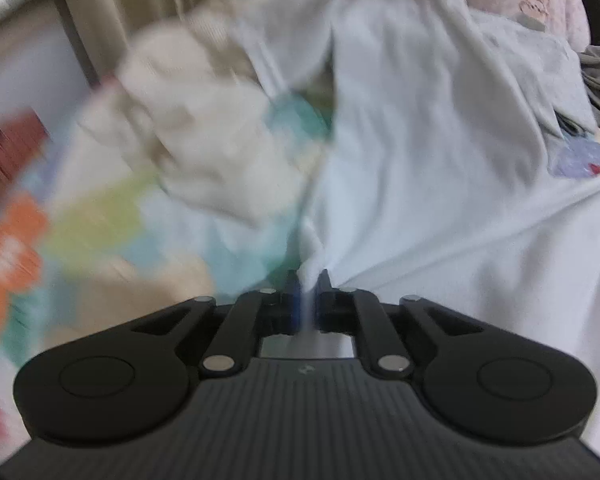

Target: Fold clothes

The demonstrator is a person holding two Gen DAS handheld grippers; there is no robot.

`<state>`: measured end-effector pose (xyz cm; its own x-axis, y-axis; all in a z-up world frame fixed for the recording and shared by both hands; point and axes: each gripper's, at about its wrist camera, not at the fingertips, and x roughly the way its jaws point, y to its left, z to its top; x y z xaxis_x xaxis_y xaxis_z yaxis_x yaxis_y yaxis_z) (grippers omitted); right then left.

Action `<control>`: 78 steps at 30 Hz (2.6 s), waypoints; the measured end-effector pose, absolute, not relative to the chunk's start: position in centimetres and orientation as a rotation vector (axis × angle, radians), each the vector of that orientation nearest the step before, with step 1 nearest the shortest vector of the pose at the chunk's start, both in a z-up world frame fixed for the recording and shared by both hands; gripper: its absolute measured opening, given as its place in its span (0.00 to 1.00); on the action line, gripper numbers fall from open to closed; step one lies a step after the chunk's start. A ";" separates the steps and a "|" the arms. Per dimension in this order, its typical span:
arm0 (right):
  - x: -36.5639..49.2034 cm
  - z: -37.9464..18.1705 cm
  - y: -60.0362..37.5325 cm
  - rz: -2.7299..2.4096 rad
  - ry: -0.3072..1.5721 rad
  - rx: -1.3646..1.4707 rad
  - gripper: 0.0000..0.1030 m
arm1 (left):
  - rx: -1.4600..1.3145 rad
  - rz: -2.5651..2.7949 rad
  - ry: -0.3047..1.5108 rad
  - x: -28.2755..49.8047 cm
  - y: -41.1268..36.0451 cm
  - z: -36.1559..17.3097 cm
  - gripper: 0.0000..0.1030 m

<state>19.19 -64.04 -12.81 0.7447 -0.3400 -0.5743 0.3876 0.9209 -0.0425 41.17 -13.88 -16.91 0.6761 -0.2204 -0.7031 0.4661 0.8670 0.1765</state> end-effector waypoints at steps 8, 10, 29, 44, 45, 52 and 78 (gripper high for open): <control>20.4 -10.9 -63.9 -0.327 0.578 0.012 0.04 | 0.377 -0.240 0.534 40.1 -13.7 -15.5 0.10; 21.7 -12.0 -64.8 -0.333 0.647 0.024 0.08 | 0.383 -0.227 0.723 42.7 -14.0 -17.9 0.21; 3.1 -12.1 -53.0 -0.344 0.742 0.404 0.57 | -0.119 -0.165 0.954 23.4 1.0 -15.7 0.69; -11.8 -16.9 -48.5 -0.452 0.754 0.723 0.58 | -0.353 -0.250 1.088 18.0 2.8 -18.3 0.74; -12.8 -17.4 -48.0 -0.455 0.757 0.726 0.58 | -0.363 -0.248 1.084 17.8 2.9 -18.4 0.75; -17.9 -20.0 -46.7 -0.439 0.754 0.773 0.58 | -0.426 -0.257 1.065 16.4 3.2 -18.3 0.74; -17.1 -21.6 -54.1 -0.506 0.510 0.862 0.62 | -0.540 -0.248 1.060 11.9 -0.2 -19.7 0.15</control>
<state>-17.14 -54.12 -21.63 0.7678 -0.2089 -0.6057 0.6043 0.5503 0.5762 11.87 -0.17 -19.68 0.4772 -0.4443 -0.7582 -0.0612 0.8438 -0.5331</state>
